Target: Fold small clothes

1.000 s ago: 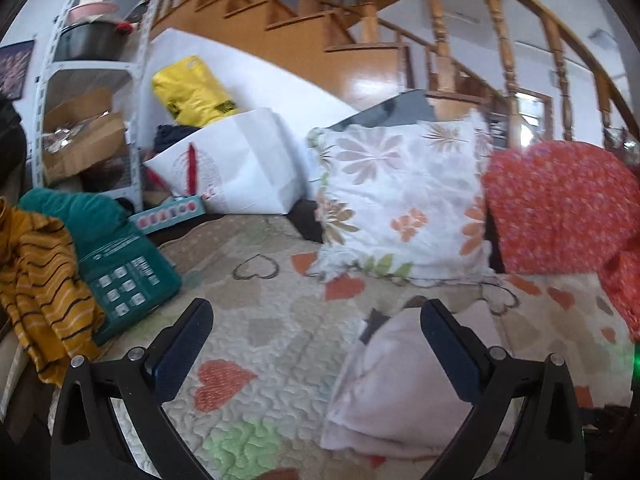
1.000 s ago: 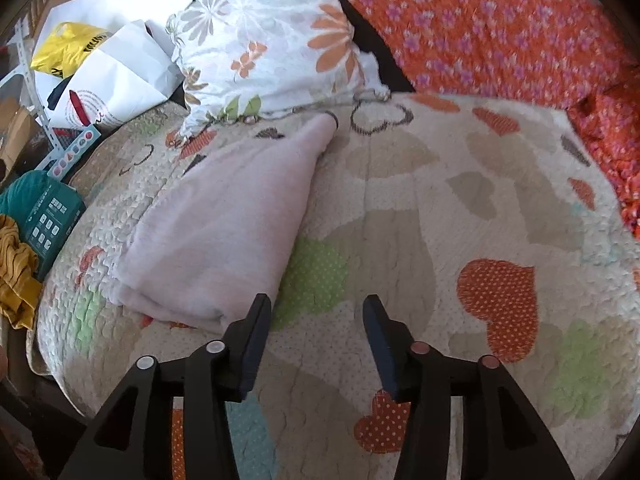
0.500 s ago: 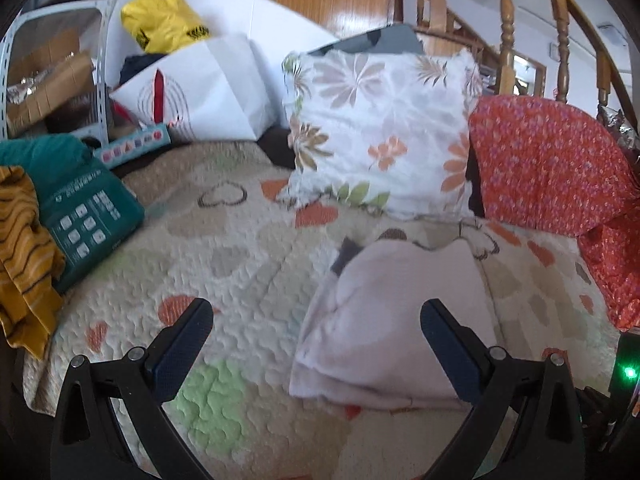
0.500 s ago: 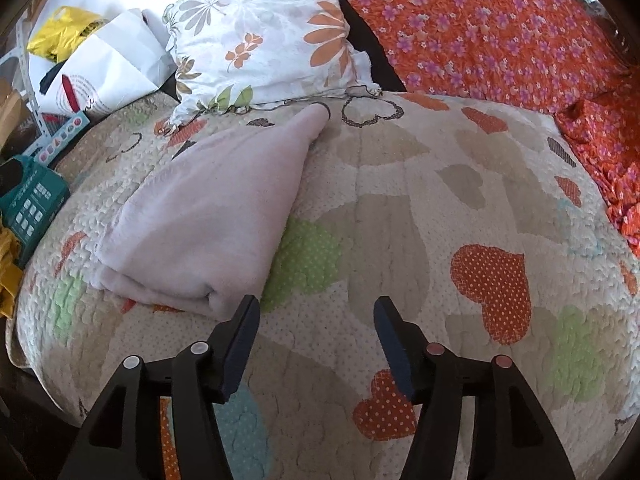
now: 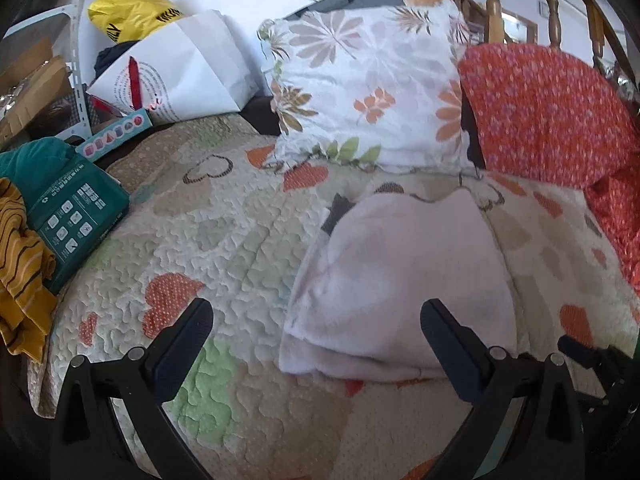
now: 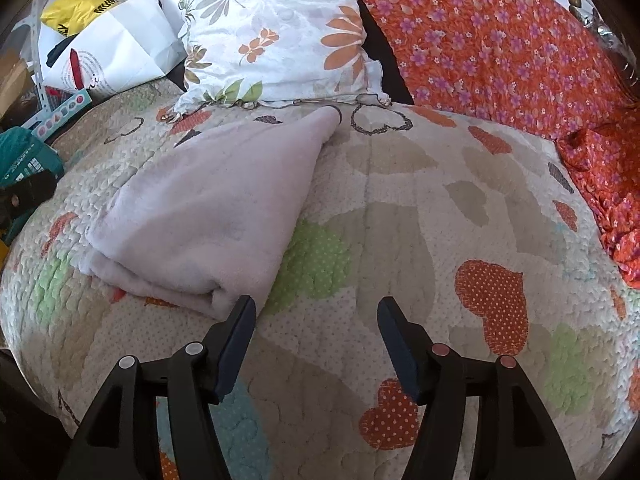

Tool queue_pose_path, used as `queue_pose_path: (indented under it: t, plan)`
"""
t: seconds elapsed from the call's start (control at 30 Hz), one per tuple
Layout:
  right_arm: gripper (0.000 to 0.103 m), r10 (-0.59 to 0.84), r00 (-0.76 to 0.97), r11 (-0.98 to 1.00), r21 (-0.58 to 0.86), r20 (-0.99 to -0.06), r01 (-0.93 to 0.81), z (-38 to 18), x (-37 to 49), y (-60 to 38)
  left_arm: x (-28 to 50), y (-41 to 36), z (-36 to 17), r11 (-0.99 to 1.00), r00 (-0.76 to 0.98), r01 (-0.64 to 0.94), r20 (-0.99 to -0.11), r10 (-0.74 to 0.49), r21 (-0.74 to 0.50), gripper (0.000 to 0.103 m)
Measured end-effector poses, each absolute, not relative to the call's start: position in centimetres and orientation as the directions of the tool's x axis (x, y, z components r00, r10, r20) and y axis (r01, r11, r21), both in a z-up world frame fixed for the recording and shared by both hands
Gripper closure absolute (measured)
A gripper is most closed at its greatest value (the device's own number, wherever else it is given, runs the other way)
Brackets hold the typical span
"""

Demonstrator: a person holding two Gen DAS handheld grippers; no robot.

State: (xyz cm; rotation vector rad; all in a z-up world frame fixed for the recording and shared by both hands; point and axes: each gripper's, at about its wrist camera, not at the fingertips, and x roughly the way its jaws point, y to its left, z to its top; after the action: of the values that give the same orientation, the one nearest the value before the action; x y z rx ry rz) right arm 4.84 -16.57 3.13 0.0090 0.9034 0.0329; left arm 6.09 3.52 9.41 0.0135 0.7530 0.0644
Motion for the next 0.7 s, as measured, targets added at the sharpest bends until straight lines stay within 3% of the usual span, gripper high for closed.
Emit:
queue_pose_path:
  t: [0.7]
  plan:
    - [0.032,0.022,0.606,0.999,0.036,-0.795,0.011,2.8,5.1,-17.5,6.7,2.3,7.0,0.999,0.646,-0.013,-0.762,0.042,0.044,0.000]
